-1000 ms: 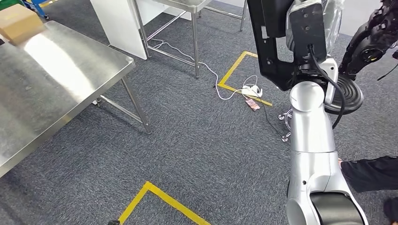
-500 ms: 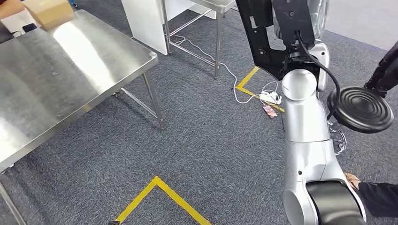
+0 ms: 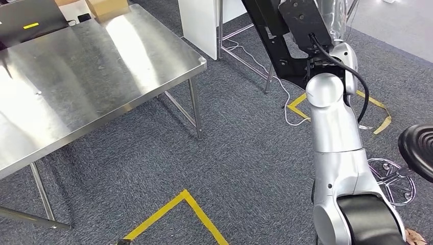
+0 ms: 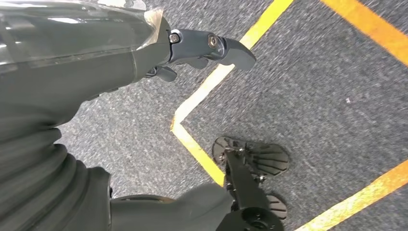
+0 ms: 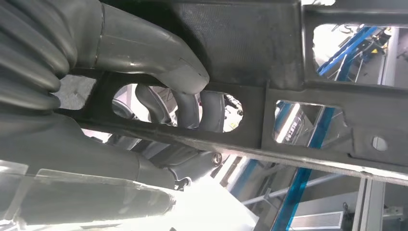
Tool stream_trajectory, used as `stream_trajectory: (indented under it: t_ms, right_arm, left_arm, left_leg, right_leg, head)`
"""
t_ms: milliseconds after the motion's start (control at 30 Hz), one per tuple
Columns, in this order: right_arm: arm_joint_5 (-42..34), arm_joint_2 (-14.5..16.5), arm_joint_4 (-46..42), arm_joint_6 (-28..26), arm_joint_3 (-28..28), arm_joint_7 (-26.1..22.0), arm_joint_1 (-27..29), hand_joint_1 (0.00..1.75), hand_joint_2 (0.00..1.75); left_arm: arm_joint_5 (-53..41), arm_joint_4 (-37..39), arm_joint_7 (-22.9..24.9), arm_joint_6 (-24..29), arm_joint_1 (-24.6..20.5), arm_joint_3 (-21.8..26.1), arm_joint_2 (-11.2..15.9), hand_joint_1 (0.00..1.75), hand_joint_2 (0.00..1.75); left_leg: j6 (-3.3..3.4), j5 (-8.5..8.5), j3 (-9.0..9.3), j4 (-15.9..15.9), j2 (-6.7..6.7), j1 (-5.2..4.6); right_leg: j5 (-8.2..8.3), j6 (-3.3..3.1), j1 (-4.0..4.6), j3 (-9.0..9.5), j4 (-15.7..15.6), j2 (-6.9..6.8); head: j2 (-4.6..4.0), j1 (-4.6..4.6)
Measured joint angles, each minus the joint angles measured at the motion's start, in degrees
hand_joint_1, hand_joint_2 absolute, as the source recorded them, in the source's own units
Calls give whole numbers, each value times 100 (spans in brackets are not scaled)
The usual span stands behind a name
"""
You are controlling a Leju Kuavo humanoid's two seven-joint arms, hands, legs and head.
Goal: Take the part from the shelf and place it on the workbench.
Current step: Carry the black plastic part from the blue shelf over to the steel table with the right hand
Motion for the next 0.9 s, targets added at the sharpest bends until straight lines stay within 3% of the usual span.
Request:
stream_trajectory:
  t_ms: [33, 100, 167, 200, 233, 267, 333, 400, 433, 500, 567, 633, 667, 700, 733, 767, 833, 900]
  right_arm:
    - [1, 11, 3, 1, 1, -1, -9, 175, 175]
    - [1, 29, 12, 2, 1, -3, -21, 175, 175]
    - [1, 29, 30, 4, 3, -3, -22, 175, 175]
    - [3, 29, 42, 8, 6, -3, -20, 175, 175]
    - [9, 31, 51, 14, 12, -2, -21, 175, 175]
    - [23, 33, 57, 29, 21, -1, -24, 175, 175]
    - [65, 43, 61, 80, 47, 3, -46, 175, 175]
    - [111, 55, 71, 150, 91, 10, -92, 175, 175]
    - [133, 68, 81, 190, 115, 20, -114, 175, 175]
    - [173, 110, 106, 274, 158, 49, -154, 175, 175]
    - [200, 144, 140, 358, 198, 69, -216, 175, 175]
    - [207, 149, 210, 466, 245, 70, -290, 175, 175]
    - [206, 149, 262, 525, 270, 67, -314, 175, 175]
    - [205, 150, 319, 574, 293, 61, -323, 175, 175]
    - [204, 152, 379, 607, 317, 51, -326, 175, 175]
    - [202, 158, 432, 621, 341, 34, -330, 175, 175]
    - [192, 171, 521, 620, 379, -8, -355, 175, 175]
    - [178, 193, 591, 616, 411, -36, -384, 175, 175]
  left_arm:
    - [0, 0, 0, 2, 7, 0, 2, 0, 175]
    - [0, 1, 0, 5, 2, -1, 3, 0, 175]
    - [-2, 1, 0, 5, -8, -2, 2, 0, 175]
    - [-3, 1, 0, 5, -8, -2, 0, 0, 175]
    - [-4, 1, 0, 5, -8, -2, 0, 0, 175]
    - [-7, 1, 0, 7, -8, -1, 2, 0, 175]
    - [-19, 0, 1, 11, -12, 0, 12, 0, 175]
    - [-28, -1, 7, 25, -23, 0, 23, 0, 175]
    - [-30, -1, 14, 37, -27, 1, 28, 0, 175]
    - [-30, -2, 30, 67, -20, 7, 26, 0, 175]
    - [-20, -2, 36, 85, -16, 18, 18, 0, 175]
    - [-1, -2, 37, 94, -24, 30, 13, 0, 175]
    - [9, -2, 37, 101, -26, 36, 15, 0, 175]
    - [14, -2, 36, 109, -22, 43, 12, 0, 175]
    - [19, -2, 34, 120, -14, 54, 9, 0, 175]
    - [21, -2, 32, 134, -6, 69, 3, 0, 175]
    - [22, -2, 26, 170, 5, 105, -4, 0, 175]
    - [22, -1, 20, 203, 10, 132, -3, 0, 175]
  left_leg:
    - [-32, -65, -49, 107, 139, -5]
    - [-90, -348, -308, 653, 502, -8]
    - [-127, -633, -702, 1394, 647, 18]
    - [-132, -653, -825, 1584, 660, 24]
    - [-127, -562, -838, 1550, 668, 27]
    - [-109, -381, -727, 1287, 694, 23]
    - [-29, -6, -325, 482, 908, -28]
    - [54, 115, -96, 32, 1078, -100]
    - [80, 90, -88, -4, 1071, -127]
    - [128, 106, -57, -55, 931, -113]
    - [187, 142, 8, -130, 803, -75]
    - [227, 158, 36, -156, 658, -50]
    - [234, 157, 39, -155, 575, -45]
    - [236, 154, 43, -153, 485, -40]
    - [232, 150, 46, -148, 395, -35]
    - [222, 143, 49, -138, 305, -29]
    - [169, 106, 34, -78, 140, -19]
    - [101, 58, -11, -3, 11, -15]
  right_leg:
    - [1, -37, -10, 14, -7, -42]
    - [-17, -91, -9, 45, -14, -128]
    - [-46, -129, 10, 69, -12, -232]
    - [-61, -142, 17, 80, -11, -289]
    - [-77, -149, 21, 94, -11, -347]
    - [-95, -149, 26, 116, -11, -402]
    - [-142, -126, 49, 174, -15, -502]
    - [-184, -82, 82, 214, -22, -593]
    - [-200, -56, 96, 229, -32, -647]
    - [-241, 0, 108, 260, -41, -711]
    - [-365, 19, 105, 170, 195, -520]
    - [-633, -7, 88, -197, 909, -252]
    - [-752, -11, 84, -424, 1305, -195]
    - [-799, 7, 81, -599, 1570, -173]
    - [-746, 46, 76, -674, 1614, -163]
    - [-604, 98, 64, -636, 1424, -150]
    - [-219, 202, 7, -347, 636, -3]
    - [-11, 186, -30, -114, 113, 134]
  head:
    - [-1, -24]
    - [-1, -70]
    - [-1, -92]
    - [-1, -94]
    - [-1, -96]
    - [-1, -95]
    - [-1, -93]
    - [0, -89]
    - [0, -85]
    - [-1, -85]
    - [-1, -74]
    - [-1, -57]
    - [-1, -49]
    - [-1, -44]
    - [-1, -36]
    - [0, -30]
    - [0, -13]
    - [0, -5]
